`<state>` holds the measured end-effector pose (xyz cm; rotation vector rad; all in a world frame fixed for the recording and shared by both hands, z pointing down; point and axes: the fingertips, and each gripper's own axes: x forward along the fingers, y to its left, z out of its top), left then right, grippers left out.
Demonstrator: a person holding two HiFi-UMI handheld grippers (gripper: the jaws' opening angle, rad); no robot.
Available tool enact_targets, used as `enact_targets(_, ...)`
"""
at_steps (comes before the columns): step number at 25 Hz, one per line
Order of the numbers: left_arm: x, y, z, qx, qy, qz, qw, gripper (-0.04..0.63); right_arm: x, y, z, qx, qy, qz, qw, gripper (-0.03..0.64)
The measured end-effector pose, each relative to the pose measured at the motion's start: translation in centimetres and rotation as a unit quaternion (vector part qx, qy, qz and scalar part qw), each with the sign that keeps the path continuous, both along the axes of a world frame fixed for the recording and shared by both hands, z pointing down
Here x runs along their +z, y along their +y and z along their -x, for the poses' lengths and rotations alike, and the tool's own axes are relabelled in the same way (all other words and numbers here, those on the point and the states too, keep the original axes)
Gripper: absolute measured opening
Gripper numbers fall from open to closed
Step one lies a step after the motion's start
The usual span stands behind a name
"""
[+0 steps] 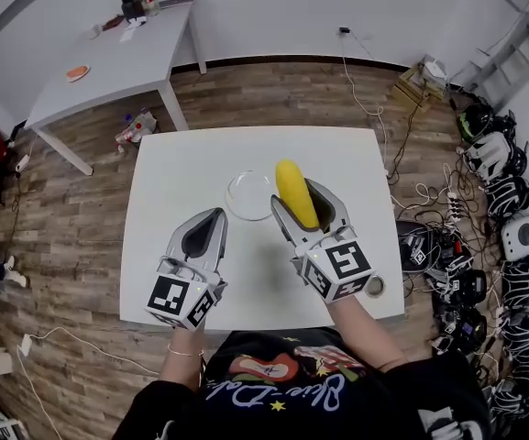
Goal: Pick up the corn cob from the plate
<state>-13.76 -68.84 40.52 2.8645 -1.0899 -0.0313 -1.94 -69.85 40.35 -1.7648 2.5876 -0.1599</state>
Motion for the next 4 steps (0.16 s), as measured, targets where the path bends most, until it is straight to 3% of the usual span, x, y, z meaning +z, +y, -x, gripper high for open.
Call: enact_targets(4,-0.74,0.6,-0.83,0.01,0.0,-0.015,0.9998,-0.011,-0.01,0.5,-0.59,-0.001,0.007,-0.001,1.0,0.258)
